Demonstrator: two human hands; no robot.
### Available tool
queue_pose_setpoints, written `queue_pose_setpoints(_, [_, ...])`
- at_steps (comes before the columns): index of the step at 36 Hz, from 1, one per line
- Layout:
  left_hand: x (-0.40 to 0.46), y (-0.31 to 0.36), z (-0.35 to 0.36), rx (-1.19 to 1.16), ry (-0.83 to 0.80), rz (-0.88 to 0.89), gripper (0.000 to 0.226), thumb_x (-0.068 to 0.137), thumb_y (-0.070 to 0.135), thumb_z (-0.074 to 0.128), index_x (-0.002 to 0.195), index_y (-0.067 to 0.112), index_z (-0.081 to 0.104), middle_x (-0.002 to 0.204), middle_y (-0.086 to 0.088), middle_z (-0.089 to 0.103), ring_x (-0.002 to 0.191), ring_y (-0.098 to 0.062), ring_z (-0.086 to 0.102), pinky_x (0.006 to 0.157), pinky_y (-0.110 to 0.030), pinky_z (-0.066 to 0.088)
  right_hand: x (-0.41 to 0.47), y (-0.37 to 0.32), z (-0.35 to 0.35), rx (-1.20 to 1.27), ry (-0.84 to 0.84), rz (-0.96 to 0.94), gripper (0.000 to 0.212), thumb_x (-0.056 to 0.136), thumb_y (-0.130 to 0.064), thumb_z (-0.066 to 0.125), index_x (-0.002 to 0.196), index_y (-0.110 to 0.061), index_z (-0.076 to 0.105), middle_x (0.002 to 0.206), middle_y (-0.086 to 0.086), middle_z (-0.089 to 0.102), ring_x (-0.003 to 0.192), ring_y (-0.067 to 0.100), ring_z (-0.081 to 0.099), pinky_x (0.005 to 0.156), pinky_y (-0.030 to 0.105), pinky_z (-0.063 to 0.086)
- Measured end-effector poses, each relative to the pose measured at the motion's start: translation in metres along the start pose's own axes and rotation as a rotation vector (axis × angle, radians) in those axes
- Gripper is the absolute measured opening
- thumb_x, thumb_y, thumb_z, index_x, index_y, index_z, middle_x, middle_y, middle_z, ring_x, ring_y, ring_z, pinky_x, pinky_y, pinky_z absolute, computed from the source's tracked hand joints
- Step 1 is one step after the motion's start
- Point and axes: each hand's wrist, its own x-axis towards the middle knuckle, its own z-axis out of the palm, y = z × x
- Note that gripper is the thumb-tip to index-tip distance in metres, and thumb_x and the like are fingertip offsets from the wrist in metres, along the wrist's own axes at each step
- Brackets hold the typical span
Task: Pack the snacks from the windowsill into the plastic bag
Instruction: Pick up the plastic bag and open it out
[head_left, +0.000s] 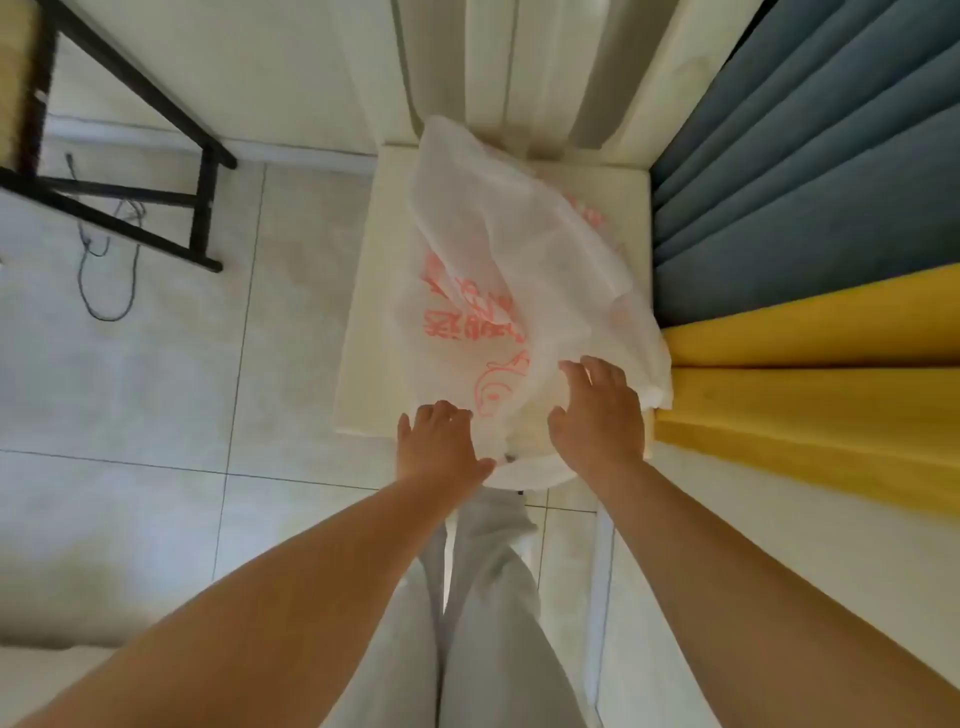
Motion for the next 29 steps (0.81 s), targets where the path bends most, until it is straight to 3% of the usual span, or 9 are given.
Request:
queue_pose_setpoints(5, [0.026,0.002,0.018,0.077,0.060,0.017,0.066,0.086,0.044,0.058,0.143,0.025,0.029,0.139,0.000,0.035,0.130,-0.021,0.033,0.114,-0.039,0.021,0.034,0.006,0.017,0.012,0.100,-0.048,0.066,0.087,-0.020,0.057,0.144,-0.027,0.024,0.152,0.003,0.023,0.136,0.022,0.027,0.108,0.033,0.031])
queue_pose_setpoints(9, [0.045,0.005,0.024,0.040,0.139,0.016,0.043,0.094,0.036,0.050,0.135,0.030,0.042,0.130,0.002,0.044,0.119,-0.019,0.043,0.103,-0.033,0.032,0.057,0.015,0.028,-0.020,0.246,-0.077,0.075,0.083,-0.020,0.065,0.146,-0.029,0.024,0.148,0.007,0.026,0.127,0.024,0.035,0.098,0.033,0.039])
queue_pose_setpoints(13, [0.057,0.003,0.019,-0.118,0.123,-0.137,0.025,0.094,0.013,0.042,0.114,0.020,0.056,0.100,-0.001,0.058,0.088,-0.021,0.055,0.072,-0.028,0.041,0.074,0.021,0.025,-0.038,0.282,-0.056,0.036,0.087,-0.016,0.059,0.123,-0.024,0.057,0.141,0.004,0.038,0.122,0.025,0.037,0.095,0.033,0.036])
queue_pose_setpoints(15, [0.057,-0.002,0.016,-0.291,0.084,-0.251,0.024,0.092,0.007,0.040,0.108,0.019,0.054,0.090,-0.002,0.059,0.079,-0.023,0.055,0.067,-0.031,0.044,0.078,0.022,0.022,0.006,0.213,-0.041,0.027,0.088,-0.015,0.054,0.113,-0.022,0.063,0.132,0.002,0.048,0.118,0.023,0.041,0.096,0.032,0.034])
queue_pose_setpoints(19, [0.049,-0.009,0.004,-0.459,0.124,-0.315,0.026,0.093,0.008,0.041,0.110,0.020,0.056,0.095,-0.005,0.064,0.080,-0.024,0.058,0.071,-0.034,0.050,0.070,0.014,0.011,0.307,0.042,0.051,0.025,0.095,-0.017,0.043,0.113,-0.014,0.060,0.112,0.007,0.062,0.101,0.026,0.054,0.089,0.035,0.042])
queue_pose_setpoints(22, [0.038,-0.011,-0.020,-0.553,0.165,-0.320,0.035,0.091,0.002,0.038,0.115,0.020,0.055,0.102,-0.007,0.063,0.080,-0.023,0.054,0.067,-0.031,0.045,0.061,0.004,-0.004,0.681,-0.040,0.163,0.017,0.097,-0.017,0.039,0.090,-0.011,0.053,0.089,0.006,0.056,0.076,0.021,0.049,0.069,0.032,0.045])
queue_pose_setpoints(24, [0.029,-0.013,-0.039,-0.590,0.208,-0.329,0.042,0.087,-0.001,0.034,0.115,0.021,0.056,0.103,-0.007,0.063,0.081,-0.025,0.054,0.066,-0.032,0.046,0.054,-0.003,-0.018,0.789,-0.010,0.185,0.023,0.097,-0.015,0.039,0.074,-0.015,0.042,0.074,-0.001,0.045,0.073,0.020,0.044,0.064,0.030,0.041])
queue_pose_setpoints(26, [0.018,-0.014,-0.061,-0.578,0.252,-0.317,0.045,0.085,-0.002,0.034,0.115,0.023,0.055,0.106,-0.008,0.063,0.086,-0.029,0.057,0.071,-0.035,0.050,0.045,-0.011,-0.039,0.788,0.031,0.155,0.020,0.097,-0.015,0.040,0.077,-0.012,0.044,0.073,-0.001,0.044,0.078,0.021,0.043,0.065,0.028,0.032])
queue_pose_setpoints(29, [-0.002,-0.021,-0.088,-0.494,0.333,-0.292,0.043,0.083,-0.003,0.036,0.112,0.023,0.056,0.109,-0.006,0.062,0.093,-0.030,0.057,0.073,-0.033,0.045,0.028,-0.018,-0.074,0.742,0.072,0.085,0.018,0.095,-0.014,0.043,0.099,-0.005,0.058,0.090,0.004,0.054,0.084,0.021,0.047,0.065,0.026,0.030])
